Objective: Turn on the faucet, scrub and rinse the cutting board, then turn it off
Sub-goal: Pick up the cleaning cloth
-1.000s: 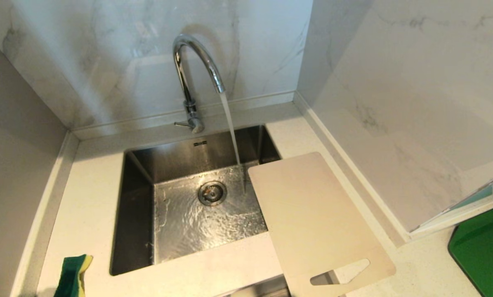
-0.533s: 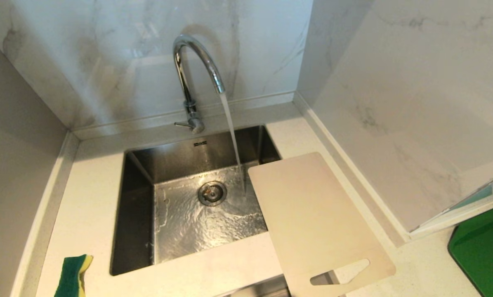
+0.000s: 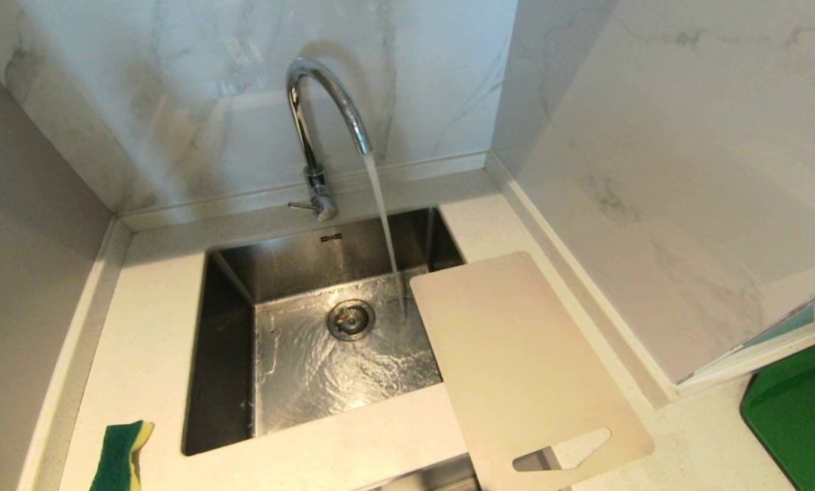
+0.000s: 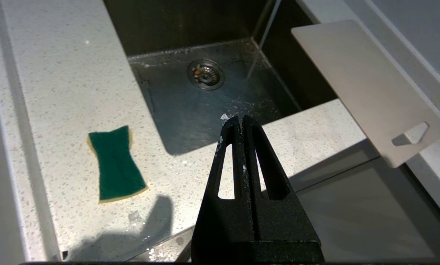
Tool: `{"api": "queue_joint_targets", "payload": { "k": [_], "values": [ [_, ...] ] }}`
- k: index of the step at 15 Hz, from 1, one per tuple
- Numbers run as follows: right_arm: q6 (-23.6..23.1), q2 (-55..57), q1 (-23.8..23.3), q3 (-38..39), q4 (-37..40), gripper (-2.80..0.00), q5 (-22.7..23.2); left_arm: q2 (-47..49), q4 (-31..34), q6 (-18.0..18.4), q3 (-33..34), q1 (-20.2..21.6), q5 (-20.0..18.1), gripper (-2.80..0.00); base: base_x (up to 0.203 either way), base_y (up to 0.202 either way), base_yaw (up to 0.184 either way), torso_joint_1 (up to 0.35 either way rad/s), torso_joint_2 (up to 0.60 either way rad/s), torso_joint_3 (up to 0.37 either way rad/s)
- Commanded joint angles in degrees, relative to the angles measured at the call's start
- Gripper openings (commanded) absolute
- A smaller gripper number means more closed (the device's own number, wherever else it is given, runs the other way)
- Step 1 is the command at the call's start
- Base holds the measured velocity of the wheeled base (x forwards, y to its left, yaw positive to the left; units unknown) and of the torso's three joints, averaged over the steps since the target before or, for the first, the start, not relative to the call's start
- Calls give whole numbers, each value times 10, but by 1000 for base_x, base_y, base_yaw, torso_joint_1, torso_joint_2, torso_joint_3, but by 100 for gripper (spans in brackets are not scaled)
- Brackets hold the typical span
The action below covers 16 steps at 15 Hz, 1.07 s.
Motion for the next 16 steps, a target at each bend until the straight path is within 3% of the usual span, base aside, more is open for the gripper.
{"api": "queue_joint_targets", "payload": {
  "k": [1, 3, 8, 13, 15, 16],
  "values": [
    [0, 1, 0, 0, 0, -280, 0, 3, 0, 0, -1, -37, -1, -280, 0, 0, 0, 0, 0, 0],
    [0, 1, 0, 0, 0, -280, 0, 10, 8, 15, -12, -90, 30, -280, 0, 0, 0, 0, 0, 0],
    [0, 1, 0, 0, 0, -280, 0, -34, 78, 40, 15, -79, 157, -280, 0, 0, 0, 0, 0, 0],
    [0, 1, 0, 0, 0, -280, 0, -122, 99, 58, 37, -63, 177, -280, 0, 0, 0, 0, 0, 0],
    [0, 1, 0, 0, 0, -280, 0, -153, 100, 88, 37, -61, 200, -280, 0, 0, 0, 0, 0, 0],
    [0, 1, 0, 0, 0, -280, 0, -158, 105, 122, 39, -62, 214, -280, 0, 0, 0, 0, 0, 0]
  ]
}}
